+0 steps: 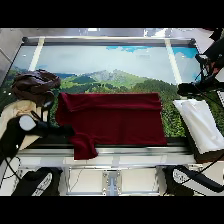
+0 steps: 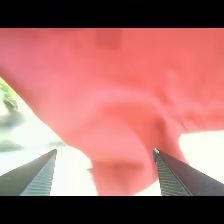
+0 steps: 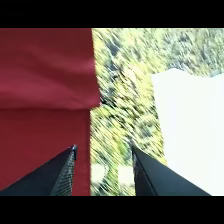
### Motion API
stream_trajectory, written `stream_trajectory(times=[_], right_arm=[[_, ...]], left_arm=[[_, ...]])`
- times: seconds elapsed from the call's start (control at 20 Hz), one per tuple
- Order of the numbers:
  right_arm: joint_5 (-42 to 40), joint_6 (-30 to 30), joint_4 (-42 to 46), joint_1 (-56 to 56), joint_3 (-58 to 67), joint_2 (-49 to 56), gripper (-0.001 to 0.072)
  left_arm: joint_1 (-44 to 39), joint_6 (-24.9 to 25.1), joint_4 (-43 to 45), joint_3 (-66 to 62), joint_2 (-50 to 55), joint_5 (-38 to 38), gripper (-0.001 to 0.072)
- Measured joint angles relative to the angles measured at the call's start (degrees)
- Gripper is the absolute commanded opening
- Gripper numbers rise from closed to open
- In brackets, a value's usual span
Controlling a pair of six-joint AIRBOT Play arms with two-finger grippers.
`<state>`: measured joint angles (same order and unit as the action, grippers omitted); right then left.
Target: Fold the shirts.
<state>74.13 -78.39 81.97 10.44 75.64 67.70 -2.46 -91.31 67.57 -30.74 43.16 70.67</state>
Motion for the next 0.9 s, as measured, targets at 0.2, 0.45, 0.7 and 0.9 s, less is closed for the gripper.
stream_trajectory(times=[0.2, 0.45, 0.7, 0.9], right_arm=[[-0.13, -0.07, -3.5, 0.0, 0.02, -1.31, 0.0388], [0.04, -0.15, -6.58, 0.0, 0.02, -1.75, 0.0388], [1.44, -0.15, -7.58, 0.0, 0.02, -2.32, 0.0388], [2.14, -0.15, -7.48, 0.02, 0.15, -3.74, 0.0385]], left_arm=[[0.11, -3.39, -7.76, 11.82, -7.74, 0.09, 0.0699], [0.11, -4.81, -9.92, 16.9, -9.51, -3.5, 0.0699], [0.07, -3.69, -9.92, 18.01, -4.66, -5.38, 0.0568], [0.07, 0.87, -15.21, 18.21, -0.42, -7.69, 0.011]])
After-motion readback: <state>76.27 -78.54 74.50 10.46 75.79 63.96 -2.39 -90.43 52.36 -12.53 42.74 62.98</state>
